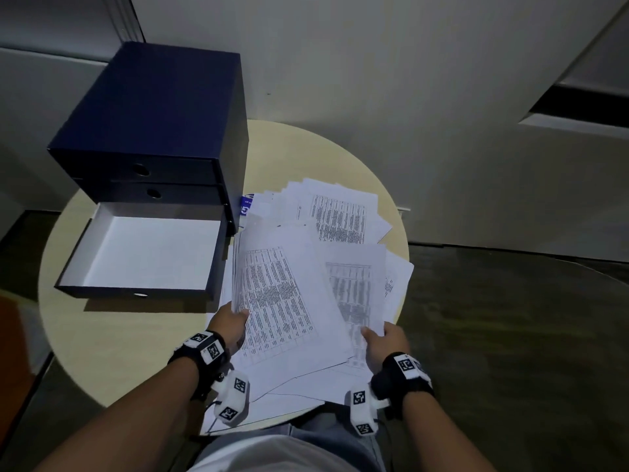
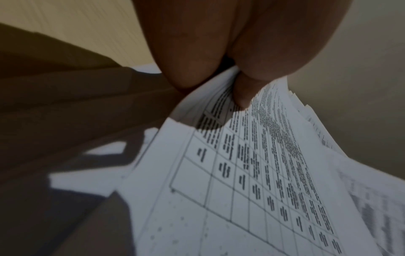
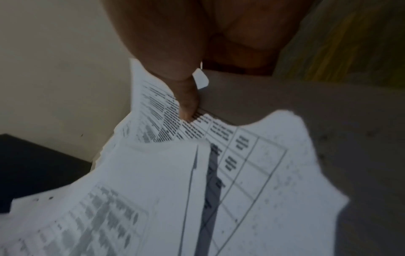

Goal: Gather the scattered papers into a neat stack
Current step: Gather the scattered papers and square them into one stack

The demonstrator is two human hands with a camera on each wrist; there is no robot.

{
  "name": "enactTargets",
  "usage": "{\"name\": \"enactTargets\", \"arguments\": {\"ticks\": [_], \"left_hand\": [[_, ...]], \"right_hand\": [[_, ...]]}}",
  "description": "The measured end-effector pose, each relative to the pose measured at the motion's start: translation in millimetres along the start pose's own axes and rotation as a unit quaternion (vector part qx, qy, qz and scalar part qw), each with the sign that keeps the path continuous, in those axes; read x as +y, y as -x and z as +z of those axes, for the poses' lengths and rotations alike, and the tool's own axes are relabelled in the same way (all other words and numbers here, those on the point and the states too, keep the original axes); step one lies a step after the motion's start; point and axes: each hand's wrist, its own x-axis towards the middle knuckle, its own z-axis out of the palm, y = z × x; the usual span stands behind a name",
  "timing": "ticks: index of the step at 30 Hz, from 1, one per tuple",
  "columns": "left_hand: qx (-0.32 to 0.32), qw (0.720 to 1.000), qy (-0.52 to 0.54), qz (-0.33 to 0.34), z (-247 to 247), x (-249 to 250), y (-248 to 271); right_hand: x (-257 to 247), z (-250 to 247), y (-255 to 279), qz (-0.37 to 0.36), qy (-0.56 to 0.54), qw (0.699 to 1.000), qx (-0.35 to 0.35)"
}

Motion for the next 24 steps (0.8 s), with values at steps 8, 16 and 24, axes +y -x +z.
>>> {"name": "enactTargets", "arguments": {"ticks": [8,16,24], "left_hand": [[-0.004,1.000,-0.019,-0.019,-4,-1,-1],[-0.021,0.998,-0.041,-0.030,-7,-3,-4],[-0.028,0.998,-0.048,-0.034,-7,-8,-14]], "right_hand": [[7,-80,-10,0.011,-0.152,0.982,0.114],[-32,-129,-15,-0.057,-0.258,0.957,0.122],[-55,-69,-8,-0.045,-0.343,0.938,0.003]]}}
